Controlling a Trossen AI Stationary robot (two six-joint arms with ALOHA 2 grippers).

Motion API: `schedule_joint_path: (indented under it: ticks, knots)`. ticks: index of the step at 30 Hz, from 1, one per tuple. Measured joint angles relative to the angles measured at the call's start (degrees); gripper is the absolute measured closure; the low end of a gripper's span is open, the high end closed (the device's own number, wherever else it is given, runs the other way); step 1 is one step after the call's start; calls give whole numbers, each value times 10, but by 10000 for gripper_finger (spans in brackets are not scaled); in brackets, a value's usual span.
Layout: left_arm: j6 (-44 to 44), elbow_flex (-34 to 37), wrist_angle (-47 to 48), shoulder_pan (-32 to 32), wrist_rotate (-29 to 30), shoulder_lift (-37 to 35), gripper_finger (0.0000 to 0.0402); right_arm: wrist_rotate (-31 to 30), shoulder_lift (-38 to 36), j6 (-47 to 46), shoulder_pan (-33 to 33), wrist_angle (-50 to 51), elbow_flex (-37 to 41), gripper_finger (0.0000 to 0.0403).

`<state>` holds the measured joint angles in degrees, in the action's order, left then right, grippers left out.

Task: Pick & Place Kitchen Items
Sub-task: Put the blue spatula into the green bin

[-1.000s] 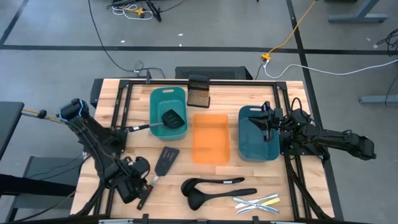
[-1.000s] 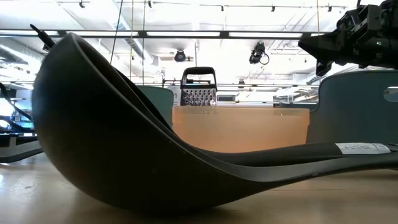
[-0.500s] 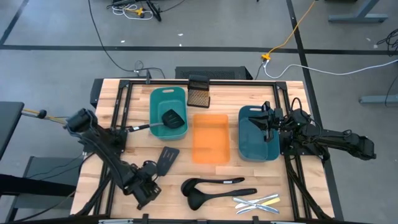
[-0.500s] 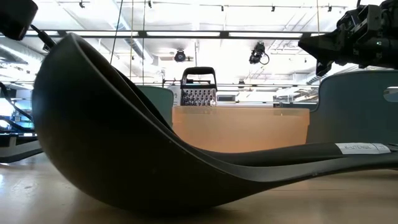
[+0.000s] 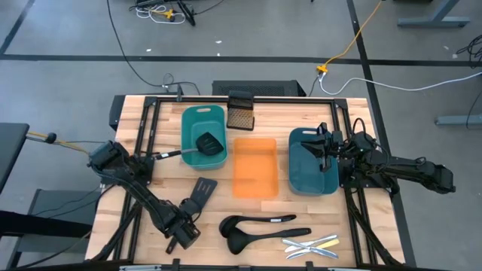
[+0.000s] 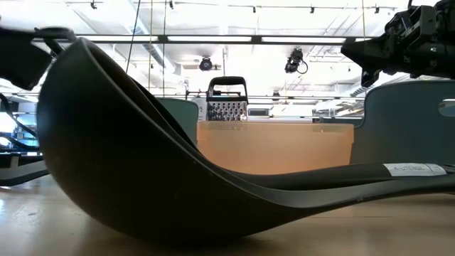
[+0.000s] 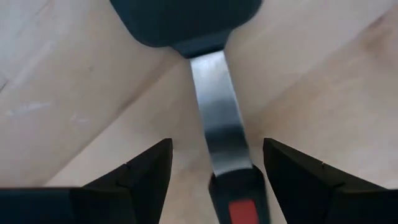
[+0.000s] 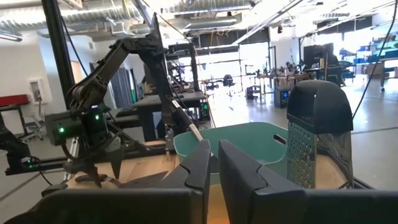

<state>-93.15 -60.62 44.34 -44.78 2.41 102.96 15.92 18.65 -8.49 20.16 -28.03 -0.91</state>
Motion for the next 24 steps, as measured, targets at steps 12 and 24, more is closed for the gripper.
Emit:
schedule_joint_path:
  ticks: [12,24]
  knots:
    - [11,-2,7,0,-16,21,241,0,0,0,0,0,0,359]
    - [27,-39,83,-1,-30,29,328,0,0,0,0,0,0,359]
